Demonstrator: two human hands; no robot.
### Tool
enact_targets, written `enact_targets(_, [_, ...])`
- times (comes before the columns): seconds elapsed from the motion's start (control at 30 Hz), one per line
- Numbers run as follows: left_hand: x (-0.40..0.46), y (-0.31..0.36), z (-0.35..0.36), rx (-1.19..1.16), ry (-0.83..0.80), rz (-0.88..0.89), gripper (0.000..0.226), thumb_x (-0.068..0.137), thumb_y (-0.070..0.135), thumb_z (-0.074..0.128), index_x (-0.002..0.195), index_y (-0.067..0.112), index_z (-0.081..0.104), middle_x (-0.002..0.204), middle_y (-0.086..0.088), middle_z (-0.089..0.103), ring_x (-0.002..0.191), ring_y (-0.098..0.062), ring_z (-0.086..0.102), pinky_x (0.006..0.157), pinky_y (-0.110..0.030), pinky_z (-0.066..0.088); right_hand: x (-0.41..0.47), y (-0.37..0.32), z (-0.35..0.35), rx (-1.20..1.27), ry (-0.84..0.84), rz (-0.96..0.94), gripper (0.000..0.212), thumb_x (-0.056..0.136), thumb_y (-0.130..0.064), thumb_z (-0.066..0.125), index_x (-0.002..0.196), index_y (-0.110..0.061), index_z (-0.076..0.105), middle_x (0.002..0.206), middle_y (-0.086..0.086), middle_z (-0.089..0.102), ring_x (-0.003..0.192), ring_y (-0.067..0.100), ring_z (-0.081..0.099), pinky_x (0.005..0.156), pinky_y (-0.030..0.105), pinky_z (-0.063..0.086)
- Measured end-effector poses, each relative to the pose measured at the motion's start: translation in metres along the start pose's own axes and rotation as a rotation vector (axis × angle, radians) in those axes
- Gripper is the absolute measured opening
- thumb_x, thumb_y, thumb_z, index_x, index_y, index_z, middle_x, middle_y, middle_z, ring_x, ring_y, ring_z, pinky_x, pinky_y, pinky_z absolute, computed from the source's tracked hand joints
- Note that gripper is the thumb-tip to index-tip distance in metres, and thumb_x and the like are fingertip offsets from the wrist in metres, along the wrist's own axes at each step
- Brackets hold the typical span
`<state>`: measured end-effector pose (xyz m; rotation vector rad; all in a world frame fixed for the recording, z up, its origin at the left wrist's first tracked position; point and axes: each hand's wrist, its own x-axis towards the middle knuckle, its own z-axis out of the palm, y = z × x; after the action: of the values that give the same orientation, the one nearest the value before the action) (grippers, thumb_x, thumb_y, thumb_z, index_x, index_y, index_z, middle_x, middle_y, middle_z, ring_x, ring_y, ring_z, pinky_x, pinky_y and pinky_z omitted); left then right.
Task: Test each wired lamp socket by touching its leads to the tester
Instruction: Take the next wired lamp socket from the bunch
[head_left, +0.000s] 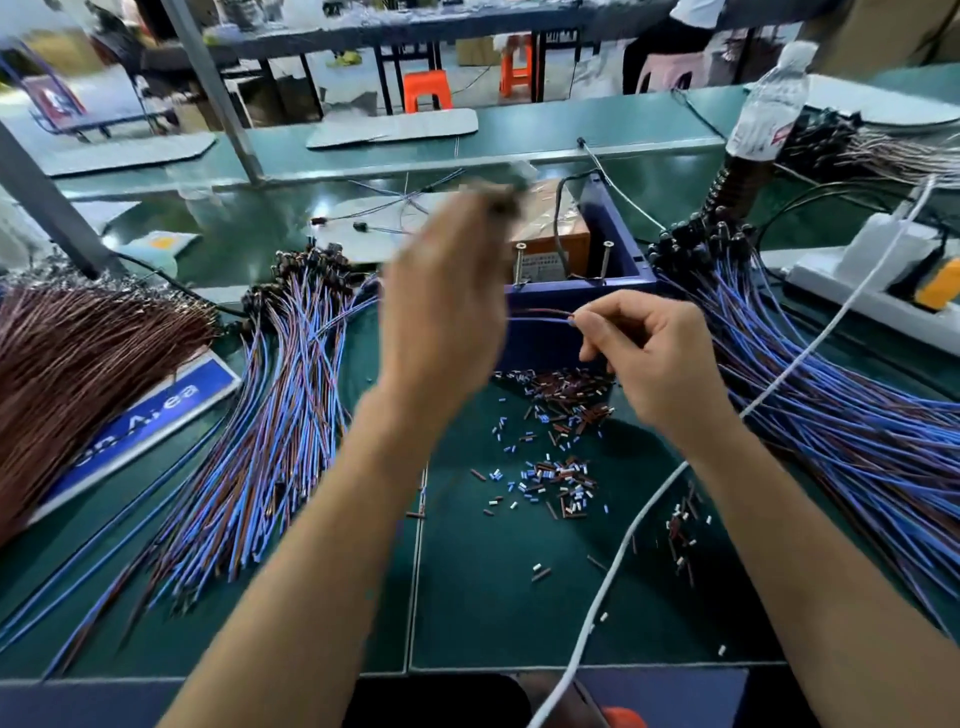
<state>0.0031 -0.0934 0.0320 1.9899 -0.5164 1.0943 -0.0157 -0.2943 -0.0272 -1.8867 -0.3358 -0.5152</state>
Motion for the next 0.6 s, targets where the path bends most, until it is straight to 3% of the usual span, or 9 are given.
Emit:
enact_targets(0.07, [-0.032,0.027,0.02,0.039,-0.312,0.179,0.024,0.099,0.013,0.054,0.119,0.014,0.068,0.11,0.001,0.07,0.089,-0.027,0.069,0.069,-0.043,0.056,-0.008,0.005,0.007,-0.105,0.031,-0.073,0.014,0.098,-0.009,0.07,0.084,-0.006,0.074,0.066,-0.009,0.066,0.059,0.0,0.059,0.063,0.012,0.044])
enact_targets(0.13, [-0.054,0.029,0.037,0.046,-0.499,0.154,0.032,0.102,0.017,0.054,0.132,0.019,0.065,0.125,0.001,0.067,0.1,-0.033,0.07,0.074,-0.047,0.057,-0.013,0.009,0.01,-0.177,0.049,-0.134,0.023,0.093,-0.002,0.066,0.072,-0.013,0.066,0.064,-0.022,0.056,0.058,-0.007,0.054,0.06,0.007,0.036])
enact_targets(0.2, [-0.058,0.016,0.043,0.044,-0.507,0.09,0.037,0.106,0.022,0.05,0.141,0.02,0.061,0.126,-0.001,0.068,0.101,-0.038,0.069,0.076,-0.05,0.056,-0.013,0.008,0.011,-0.154,0.033,-0.116,0.038,0.089,0.001,0.062,0.067,-0.029,0.055,0.06,-0.027,0.051,0.057,-0.009,0.052,0.058,0.007,0.033])
enact_targets(0.27, [-0.061,0.009,0.045,0.053,-0.502,0.089,0.036,0.106,0.025,0.05,0.139,0.016,0.063,0.121,-0.003,0.071,0.102,-0.036,0.07,0.078,-0.049,0.056,-0.013,0.009,0.01,-0.076,0.02,-0.084,0.045,0.091,0.003,0.064,0.072,-0.038,0.057,0.062,-0.027,0.06,0.061,-0.01,0.055,0.061,0.006,0.036])
enact_targets(0.4, [-0.065,-0.009,0.043,-0.09,-0.418,-0.015,0.017,0.102,0.02,0.064,0.114,0.011,0.072,0.097,0.001,0.076,0.088,-0.02,0.073,0.077,-0.043,0.057,-0.013,0.014,0.012,0.049,0.001,0.0,0.02,0.092,0.001,0.072,0.083,-0.017,0.075,0.068,-0.025,0.069,0.06,-0.007,0.062,0.061,0.005,0.042])
enact_targets(0.6, [-0.068,-0.019,0.04,-0.236,-0.422,-0.139,0.012,0.088,0.011,0.075,0.099,0.014,0.077,0.085,0.008,0.076,0.079,-0.007,0.073,0.071,-0.036,0.058,-0.014,0.021,0.012,0.17,0.036,0.123,0.015,0.09,-0.008,0.076,0.08,-0.02,0.075,0.061,-0.012,0.071,0.045,0.0,0.059,0.048,0.011,0.042])
